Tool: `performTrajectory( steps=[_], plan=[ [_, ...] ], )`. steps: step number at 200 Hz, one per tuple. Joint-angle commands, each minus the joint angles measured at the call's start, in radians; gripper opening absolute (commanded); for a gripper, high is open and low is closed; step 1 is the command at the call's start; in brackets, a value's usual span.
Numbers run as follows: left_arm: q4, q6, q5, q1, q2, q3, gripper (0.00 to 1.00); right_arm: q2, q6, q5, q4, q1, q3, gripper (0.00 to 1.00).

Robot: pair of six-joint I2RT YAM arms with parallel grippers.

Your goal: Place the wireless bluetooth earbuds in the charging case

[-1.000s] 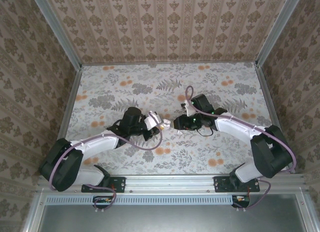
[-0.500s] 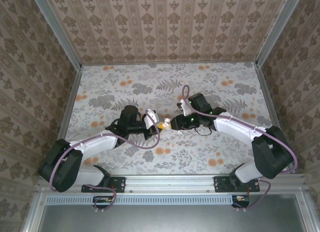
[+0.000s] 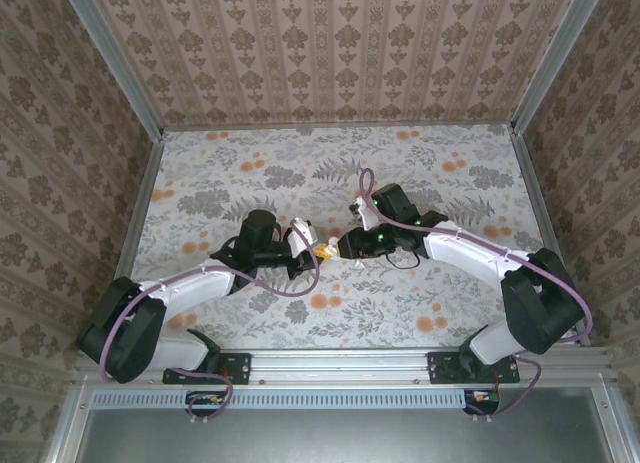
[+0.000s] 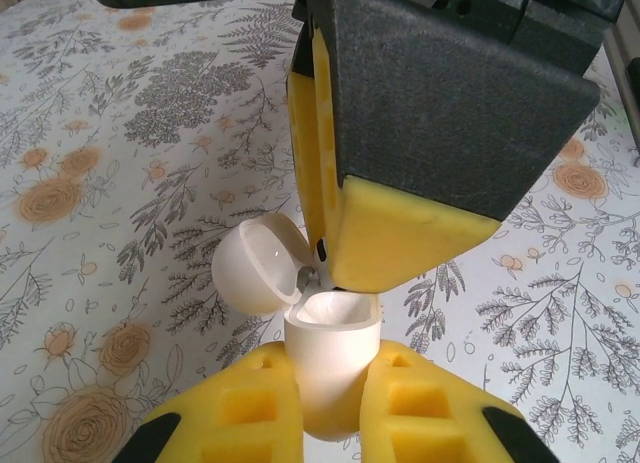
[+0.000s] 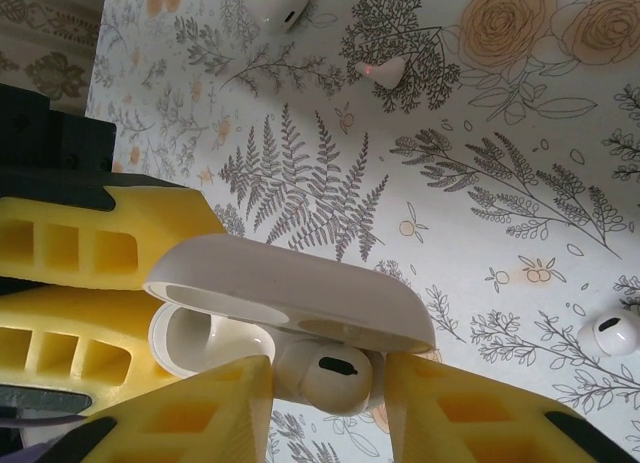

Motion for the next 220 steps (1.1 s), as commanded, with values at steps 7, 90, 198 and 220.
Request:
performTrajectory(
  steps=[7,90,198,220],
  plan=[
    [0.036,-0.016,0.06,-0.005,-0.005,0.019,0.0,0.012,-0.003,0.013,-0.011,0.014,0.035,0.29],
    [0.055,-0.012,0.033,-0.003,-0.011,-0.013,0.0,-0.087,-0.017,0.109,-0.086,0.012,0.032,0.19],
    [0.094,-0.027,0.035,-0.003,-0.025,-0.024,0.0,-0.184,0.003,0.099,-0.101,0.019,0.045,0.18],
    [0.117,-0.033,0.045,-0.003,-0.025,-0.031,0.0,-0.19,0.016,0.088,-0.086,0.026,0.048,0.18]
  ],
)
